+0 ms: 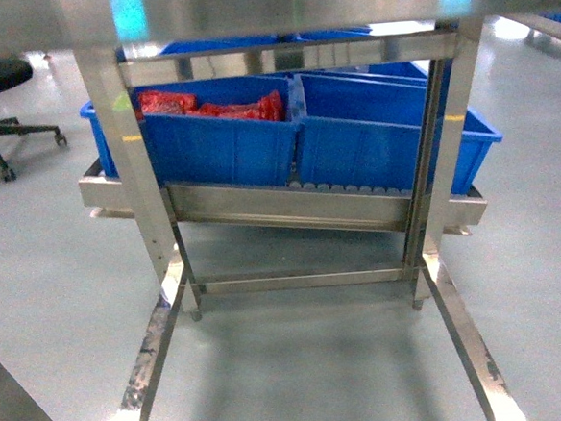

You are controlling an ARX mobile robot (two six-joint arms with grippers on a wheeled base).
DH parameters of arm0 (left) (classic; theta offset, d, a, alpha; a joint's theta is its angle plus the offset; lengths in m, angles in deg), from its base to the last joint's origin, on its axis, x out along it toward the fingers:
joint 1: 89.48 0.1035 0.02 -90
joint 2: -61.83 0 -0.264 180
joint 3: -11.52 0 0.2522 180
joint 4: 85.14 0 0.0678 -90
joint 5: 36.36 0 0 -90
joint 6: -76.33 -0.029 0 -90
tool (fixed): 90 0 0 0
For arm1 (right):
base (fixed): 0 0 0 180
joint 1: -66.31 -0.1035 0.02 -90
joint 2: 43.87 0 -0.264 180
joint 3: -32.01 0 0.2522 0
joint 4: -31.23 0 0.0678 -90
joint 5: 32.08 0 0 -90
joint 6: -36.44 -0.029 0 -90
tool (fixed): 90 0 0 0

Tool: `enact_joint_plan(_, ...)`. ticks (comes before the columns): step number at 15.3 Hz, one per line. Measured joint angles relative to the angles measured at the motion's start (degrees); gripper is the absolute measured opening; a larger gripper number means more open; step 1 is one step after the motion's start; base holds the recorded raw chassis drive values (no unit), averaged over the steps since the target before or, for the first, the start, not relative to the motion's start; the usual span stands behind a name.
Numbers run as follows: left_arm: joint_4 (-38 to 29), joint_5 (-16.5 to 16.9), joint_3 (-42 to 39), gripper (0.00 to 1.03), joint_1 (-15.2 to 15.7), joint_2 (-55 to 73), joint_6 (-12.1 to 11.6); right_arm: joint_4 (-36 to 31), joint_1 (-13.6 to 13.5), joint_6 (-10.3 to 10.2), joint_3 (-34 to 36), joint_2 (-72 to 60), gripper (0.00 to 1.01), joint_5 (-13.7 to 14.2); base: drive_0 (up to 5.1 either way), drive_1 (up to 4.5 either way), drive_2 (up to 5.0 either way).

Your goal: Pick capacitor and pack into box

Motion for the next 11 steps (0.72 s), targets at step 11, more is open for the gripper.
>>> enact_joint_plan(11,0.0,0.0,0.0,0.98,0.0,0.0,0.0,0.0,0.0,0.0,0.0,0.0,0.98,0.0,0.0,0.0,0.0)
